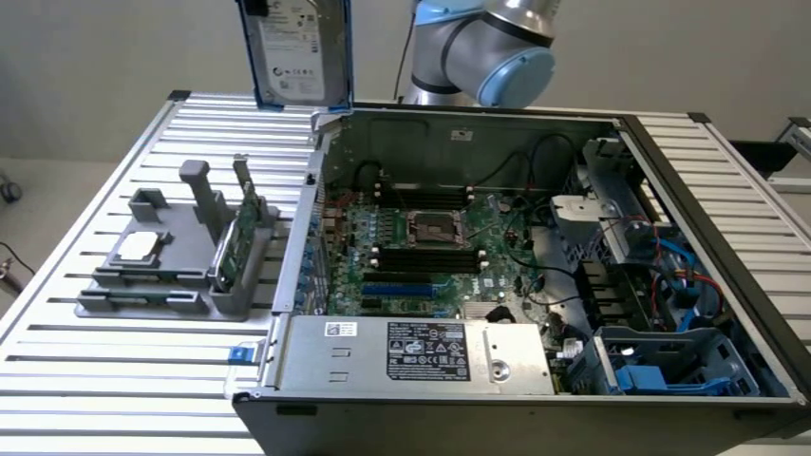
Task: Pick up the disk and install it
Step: 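Pick up the disk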
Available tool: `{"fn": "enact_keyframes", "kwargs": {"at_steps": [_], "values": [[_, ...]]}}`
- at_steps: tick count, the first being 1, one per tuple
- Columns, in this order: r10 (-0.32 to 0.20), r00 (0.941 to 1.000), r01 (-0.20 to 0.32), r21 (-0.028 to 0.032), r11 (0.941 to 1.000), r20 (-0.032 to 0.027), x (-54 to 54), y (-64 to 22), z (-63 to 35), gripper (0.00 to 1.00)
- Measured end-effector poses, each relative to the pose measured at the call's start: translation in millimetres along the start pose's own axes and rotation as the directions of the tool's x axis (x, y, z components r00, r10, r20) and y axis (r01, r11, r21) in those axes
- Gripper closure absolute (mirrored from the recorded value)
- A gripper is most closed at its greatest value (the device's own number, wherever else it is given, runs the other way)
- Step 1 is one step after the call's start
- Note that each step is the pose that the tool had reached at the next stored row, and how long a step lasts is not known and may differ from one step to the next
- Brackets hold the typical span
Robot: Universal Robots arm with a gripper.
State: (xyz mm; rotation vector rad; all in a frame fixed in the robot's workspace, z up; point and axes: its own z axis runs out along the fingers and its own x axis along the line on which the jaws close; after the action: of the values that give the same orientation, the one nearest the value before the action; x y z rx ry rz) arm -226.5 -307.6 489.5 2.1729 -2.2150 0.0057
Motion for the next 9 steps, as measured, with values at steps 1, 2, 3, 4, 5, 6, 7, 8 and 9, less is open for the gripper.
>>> {"fn": "enact_keyframes", "kwargs": {"at_steps": [1, 2, 3, 4, 5, 6, 7, 8, 9], "values": [[0.0, 1.0, 0.0, -0.0007, 1.0, -0.0001, 1.3, -4.8, -1.3, 0.67], [0.0, 1.0, 0.0, -0.0009, 1.0, 0.0, 2.7, -9.3, -2.2, 0.67], [0.0, 1.0, 0.0, -0.0011, 1.0, 0.0, 4.3, -13.8, -3.1, 0.67], [0.0, 1.0, 0.0, -0.0014, 1.0, 0.0001, 6.0, -18.3, -4.0, 0.67], [0.0, 1.0, 0.0, -0.0018, 1.0, 0.0001, 7.7, -22.8, -4.9, 0.67], [0.0, 1.0, 0.0, -0.0023, 1.0, 0.0, 9.6, -27.6, -5.8, 0.67], [0.0, 1.0, 0.0, -0.0024, 1.0, 0.0001, 11.4, -32.1, -6.5, 0.67], [0.0, 1.0, 0.0, -0.0027, 1.0, -0.0001, 13.2, -36.6, -7.3, 0.67], [0.0, 1.0, 0.0, -0.0031, 1.0, -0.0001, 15.0, -41.1, -8.0, 0.67]]}}
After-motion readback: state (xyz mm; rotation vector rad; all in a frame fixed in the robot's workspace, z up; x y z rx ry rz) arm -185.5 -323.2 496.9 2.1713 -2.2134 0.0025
